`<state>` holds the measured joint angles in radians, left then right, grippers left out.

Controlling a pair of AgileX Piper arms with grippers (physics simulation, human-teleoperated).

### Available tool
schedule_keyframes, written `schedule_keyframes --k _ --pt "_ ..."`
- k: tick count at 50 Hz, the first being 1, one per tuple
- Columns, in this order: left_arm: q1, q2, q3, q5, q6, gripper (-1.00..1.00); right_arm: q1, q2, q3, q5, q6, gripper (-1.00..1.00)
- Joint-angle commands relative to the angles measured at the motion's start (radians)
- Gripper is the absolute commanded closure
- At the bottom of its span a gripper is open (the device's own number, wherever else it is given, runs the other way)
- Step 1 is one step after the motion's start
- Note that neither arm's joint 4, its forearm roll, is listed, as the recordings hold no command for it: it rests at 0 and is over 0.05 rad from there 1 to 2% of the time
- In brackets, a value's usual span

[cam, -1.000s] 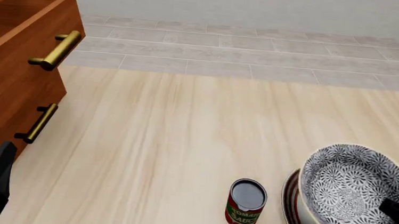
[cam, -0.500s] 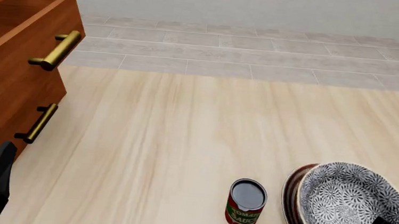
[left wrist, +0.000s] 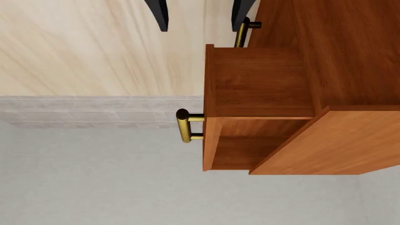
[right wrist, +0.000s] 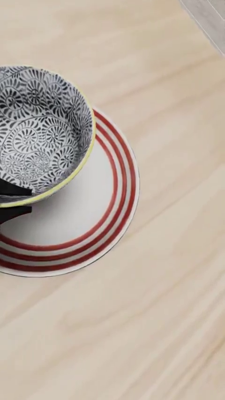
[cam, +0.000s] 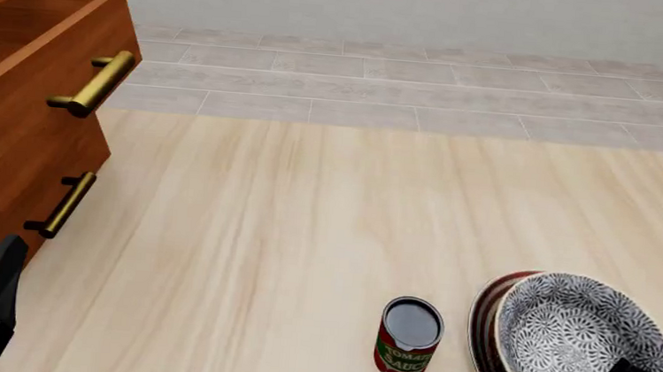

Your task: Put the bowl on the plate.

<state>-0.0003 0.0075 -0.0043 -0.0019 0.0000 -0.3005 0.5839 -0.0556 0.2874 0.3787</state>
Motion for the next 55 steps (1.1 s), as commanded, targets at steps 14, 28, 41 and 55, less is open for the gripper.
schedule_keyframes --k 14,28,41,55 --pt "0.0 0.0 0.0 0.0 0.0 -1.0 -0.02 0.086 0.009 -0.078 -0.027 -1.0" --pt "0.0 0.0 0.0 0.0 0.0 -1.0 -0.028 0.061 -0.026 -0.031 -0.04 -1.0" --pt "0.0 0.0 0.0 0.0 0.0 -1.0 -0.048 0.017 -0.18 0.098 -0.09 -1.0" --pt "0.0 0.0 0.0 0.0 0.0 -1.0 -0.021 -0.037 -0.325 0.23 -0.126 -1.0"
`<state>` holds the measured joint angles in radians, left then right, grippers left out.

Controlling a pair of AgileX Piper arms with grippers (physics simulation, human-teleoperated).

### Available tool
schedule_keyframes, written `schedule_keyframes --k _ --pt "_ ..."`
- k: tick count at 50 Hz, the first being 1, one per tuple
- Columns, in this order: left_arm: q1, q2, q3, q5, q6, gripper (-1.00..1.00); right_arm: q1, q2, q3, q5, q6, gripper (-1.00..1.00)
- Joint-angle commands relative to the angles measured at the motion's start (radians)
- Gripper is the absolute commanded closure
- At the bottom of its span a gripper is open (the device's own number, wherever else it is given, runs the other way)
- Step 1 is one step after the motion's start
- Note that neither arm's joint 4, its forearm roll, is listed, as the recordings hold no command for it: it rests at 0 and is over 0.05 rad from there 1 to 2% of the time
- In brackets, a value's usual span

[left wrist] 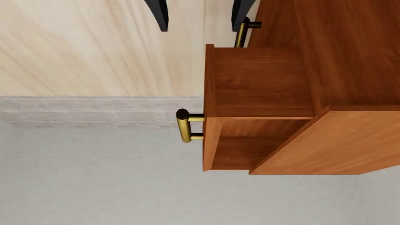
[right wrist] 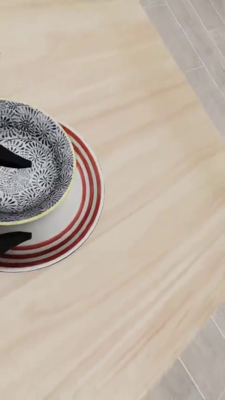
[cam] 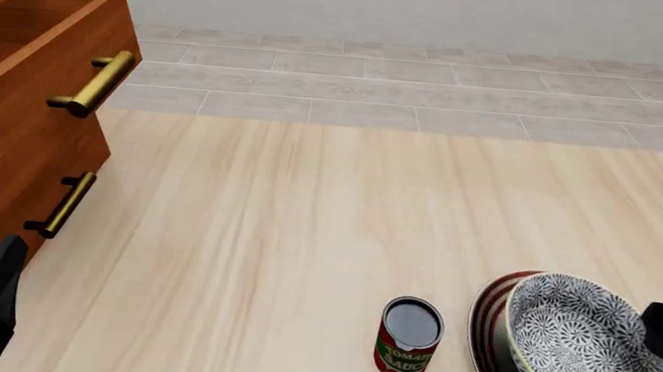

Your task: Put the bowl on the plate.

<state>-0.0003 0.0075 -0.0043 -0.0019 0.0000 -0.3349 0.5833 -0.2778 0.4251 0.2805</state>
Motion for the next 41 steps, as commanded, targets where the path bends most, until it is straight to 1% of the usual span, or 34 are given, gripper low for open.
schedule_keyframes --k 1,6,20,23,33,41 --pt "0.0 0.0 0.0 0.0 0.0 -1.0 0.013 -0.035 -0.114 0.096 -0.031 -1.0" --pt "0.0 0.0 0.0 0.0 0.0 -1.0 0.027 -0.041 -0.159 0.126 -0.038 -1.0" --pt "0.0 0.0 0.0 0.0 0.0 -1.0 0.073 -0.016 -0.363 0.204 -0.089 -1.0" --pt "0.0 0.0 0.0 0.0 0.0 -1.0 0.093 -0.016 -0.407 0.223 -0.096 -1.0" --pt "0.0 0.0 0.0 0.0 0.0 -1.0 0.146 0.008 -0.519 0.253 -0.121 -1.0" --pt "0.0 0.0 0.0 0.0 0.0 -1.0 0.187 0.034 -0.634 0.274 -0.149 -1.0"
